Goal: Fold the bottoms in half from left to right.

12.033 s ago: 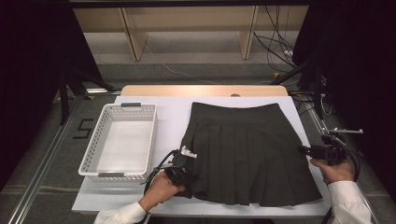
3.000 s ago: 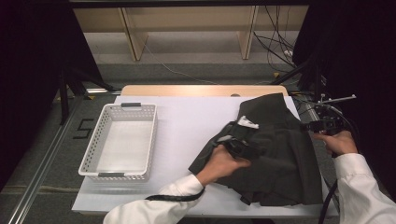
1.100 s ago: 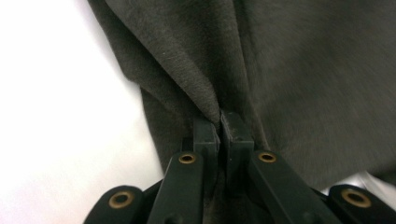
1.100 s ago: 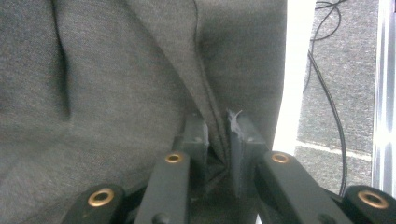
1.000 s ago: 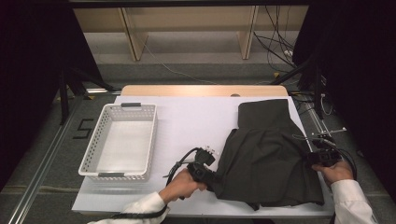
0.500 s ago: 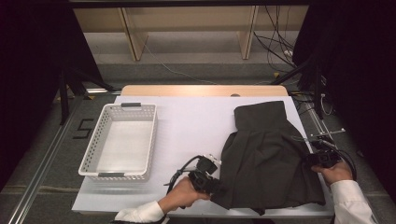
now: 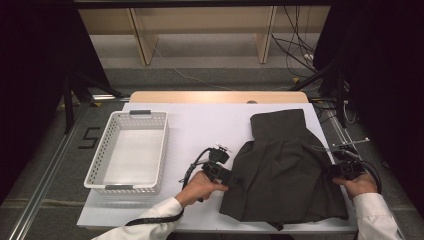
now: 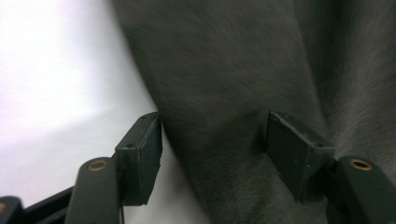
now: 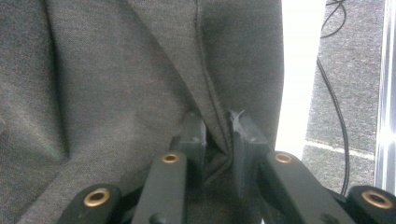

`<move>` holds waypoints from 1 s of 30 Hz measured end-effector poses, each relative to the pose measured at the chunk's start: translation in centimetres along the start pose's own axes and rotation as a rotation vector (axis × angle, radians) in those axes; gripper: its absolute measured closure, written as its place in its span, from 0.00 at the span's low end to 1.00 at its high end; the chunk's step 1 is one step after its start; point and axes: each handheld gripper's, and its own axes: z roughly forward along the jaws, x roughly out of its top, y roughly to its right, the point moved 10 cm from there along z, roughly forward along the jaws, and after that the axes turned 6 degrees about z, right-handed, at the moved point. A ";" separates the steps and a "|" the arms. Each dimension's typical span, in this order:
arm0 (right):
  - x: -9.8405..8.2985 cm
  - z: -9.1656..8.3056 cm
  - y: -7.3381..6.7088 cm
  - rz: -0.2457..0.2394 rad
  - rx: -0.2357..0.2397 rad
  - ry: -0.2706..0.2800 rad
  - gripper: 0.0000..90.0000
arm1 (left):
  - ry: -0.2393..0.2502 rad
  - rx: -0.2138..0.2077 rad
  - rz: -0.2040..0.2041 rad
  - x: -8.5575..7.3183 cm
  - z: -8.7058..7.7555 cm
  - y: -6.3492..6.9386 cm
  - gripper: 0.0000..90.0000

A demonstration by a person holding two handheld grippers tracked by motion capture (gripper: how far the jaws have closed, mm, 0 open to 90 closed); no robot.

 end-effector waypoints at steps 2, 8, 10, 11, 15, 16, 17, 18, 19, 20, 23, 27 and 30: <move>0.0 0.0 0.0 -0.003 -0.001 -0.003 0.85 | -0.018 -0.014 -0.010 0.1 0.9 1.0 0.35; -0.3 0.2 -0.1 0.006 0.013 -0.009 0.81 | -0.034 -0.055 0.027 0.3 2.0 3.6 0.36; -0.3 0.2 0.0 0.014 0.011 -0.012 0.69 | -0.014 -0.088 0.021 0.3 2.2 4.0 0.60; -0.4 0.3 0.2 0.018 0.005 -0.016 0.65 | -0.001 -0.092 0.015 0.2 2.3 4.1 0.70; -0.6 0.3 0.5 0.044 0.035 -0.018 0.58 | 0.027 -0.121 -0.014 0.0 1.1 4.4 0.87; -0.7 0.3 0.5 0.045 0.046 -0.022 0.58 | 0.037 -0.119 -0.010 -0.1 0.6 4.5 0.87; -0.7 0.2 0.5 0.050 0.056 -0.023 0.58 | 0.045 -0.112 -0.003 -0.3 0.1 4.6 0.87; -0.8 0.2 0.5 0.048 0.064 -0.021 0.59 | 0.057 -0.102 0.007 -0.4 -0.5 4.7 0.88; -0.9 0.2 0.4 0.048 0.072 -0.022 0.62 | 0.066 -0.092 0.015 -0.5 -1.0 4.7 0.88; -0.9 0.2 0.3 0.047 0.080 -0.026 0.67 | 0.076 -0.085 0.012 -0.6 -1.5 4.6 0.88; -1.0 0.1 -0.4 0.033 0.094 -0.023 0.83 | 0.102 -0.080 -0.015 -0.6 -2.4 3.7 0.89; -1.1 -0.5 -1.4 0.003 0.102 -0.033 0.97 | 0.101 -0.080 -0.021 -1.1 -2.6 3.5 0.88; -1.1 -2.3 -1.9 -0.026 0.089 -0.013 0.98 | 0.100 -0.076 0.002 -1.1 -2.7 3.7 0.86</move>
